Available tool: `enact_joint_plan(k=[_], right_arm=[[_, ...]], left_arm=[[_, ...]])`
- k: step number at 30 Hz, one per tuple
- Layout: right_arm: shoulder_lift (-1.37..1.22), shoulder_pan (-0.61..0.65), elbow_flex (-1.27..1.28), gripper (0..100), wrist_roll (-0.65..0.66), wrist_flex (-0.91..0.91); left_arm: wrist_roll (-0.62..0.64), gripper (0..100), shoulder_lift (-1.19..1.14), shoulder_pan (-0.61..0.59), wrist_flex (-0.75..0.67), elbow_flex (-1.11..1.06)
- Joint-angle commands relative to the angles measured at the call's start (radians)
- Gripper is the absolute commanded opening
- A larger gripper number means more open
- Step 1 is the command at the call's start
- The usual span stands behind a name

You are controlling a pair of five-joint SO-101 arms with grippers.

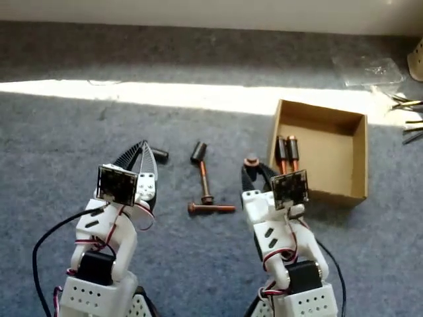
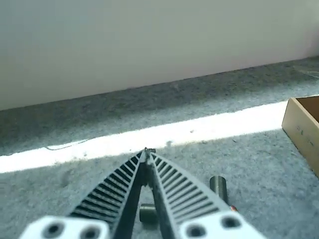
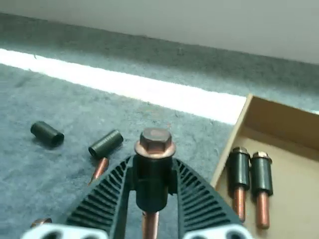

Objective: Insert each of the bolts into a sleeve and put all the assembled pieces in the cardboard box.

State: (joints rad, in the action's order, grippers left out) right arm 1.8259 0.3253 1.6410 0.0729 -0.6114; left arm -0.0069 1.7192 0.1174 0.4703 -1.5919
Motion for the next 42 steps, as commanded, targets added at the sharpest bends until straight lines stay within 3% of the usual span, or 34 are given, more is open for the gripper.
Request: enact_joint_plan(k=[1,4,13,18,29,42], right_arm=[[0.013,-0.048,-0.136,0.5,0.072,-0.077],[0.013,-0.099,-0.196,0.5,0.184,-0.117],[0.010,-0.295,-0.314,0.5,0.187,-0.170],[-0.056,-0.355,-0.397,0.5,0.187,-0.170],[-0.834,-0.415,-0.898,0.5,0.189,-0.170],[-1.535,-0.415,-1.244,0.5,0.189,-0.170]], left_arm=[[0.002,1,0.010,-0.015,0.002,-0.016],[0.000,1,0.010,-0.018,0.002,-0.041],[0.003,1,0.010,-0.217,0.005,-0.047],[0.005,1,0.010,-0.228,0.005,-0.050],[0.002,1,0.010,-0.232,0.005,-0.061],[0.002,1,0.010,-0.232,0.005,-0.062]])
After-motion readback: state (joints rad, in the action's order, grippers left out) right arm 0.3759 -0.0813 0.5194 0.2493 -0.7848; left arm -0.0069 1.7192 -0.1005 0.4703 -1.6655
